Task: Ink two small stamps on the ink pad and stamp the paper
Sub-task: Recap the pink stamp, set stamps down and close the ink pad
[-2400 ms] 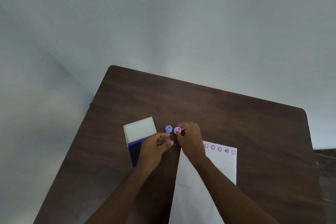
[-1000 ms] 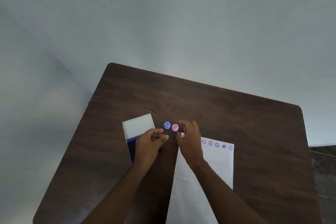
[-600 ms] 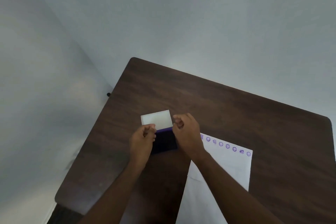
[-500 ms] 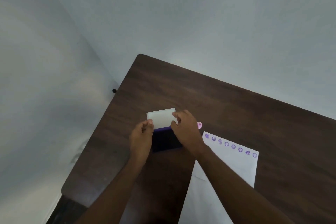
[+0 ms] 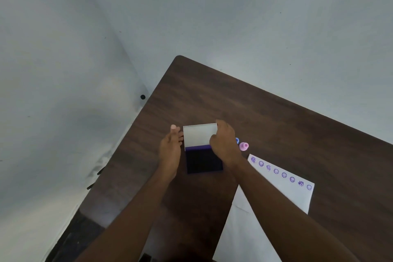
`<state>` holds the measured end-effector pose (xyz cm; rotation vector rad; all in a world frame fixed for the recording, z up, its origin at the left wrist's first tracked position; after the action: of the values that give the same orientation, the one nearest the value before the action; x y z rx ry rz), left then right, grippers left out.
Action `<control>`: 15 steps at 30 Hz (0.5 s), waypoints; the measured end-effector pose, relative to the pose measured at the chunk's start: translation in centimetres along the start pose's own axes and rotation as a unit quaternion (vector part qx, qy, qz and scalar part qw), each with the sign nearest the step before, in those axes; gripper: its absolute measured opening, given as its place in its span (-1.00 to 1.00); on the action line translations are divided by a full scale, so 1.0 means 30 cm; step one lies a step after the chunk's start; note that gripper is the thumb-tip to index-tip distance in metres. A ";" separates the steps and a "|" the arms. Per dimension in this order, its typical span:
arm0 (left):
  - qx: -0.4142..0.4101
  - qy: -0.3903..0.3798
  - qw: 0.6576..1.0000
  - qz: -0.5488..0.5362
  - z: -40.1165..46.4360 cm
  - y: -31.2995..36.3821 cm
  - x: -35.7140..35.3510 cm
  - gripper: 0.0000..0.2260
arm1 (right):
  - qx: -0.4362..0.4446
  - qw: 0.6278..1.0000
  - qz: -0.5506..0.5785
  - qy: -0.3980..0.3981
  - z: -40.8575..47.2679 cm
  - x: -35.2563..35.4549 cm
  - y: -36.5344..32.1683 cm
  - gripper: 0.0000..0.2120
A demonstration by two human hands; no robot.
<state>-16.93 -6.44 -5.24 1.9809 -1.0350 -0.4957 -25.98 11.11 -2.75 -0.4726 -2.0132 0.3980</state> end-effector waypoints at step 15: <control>-0.034 -0.061 0.997 0.022 -0.111 0.075 0.088 -0.36 | -0.067 0.988 0.137 0.039 -0.178 0.127 0.160 -0.69</control>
<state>-14.31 -7.68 -1.40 1.8837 -1.1197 -0.6250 -22.12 17.57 0.33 -0.8418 -1.9107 0.4049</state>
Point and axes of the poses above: each hand's wrist, its own z-axis towards the middle knuckle, its own x-axis out of the back of the hand, y = z × x, the point moved 10 cm from there along z, towards the middle knuckle, and after that the axes turned 9 degrees about -z, right-handed, at the moved point
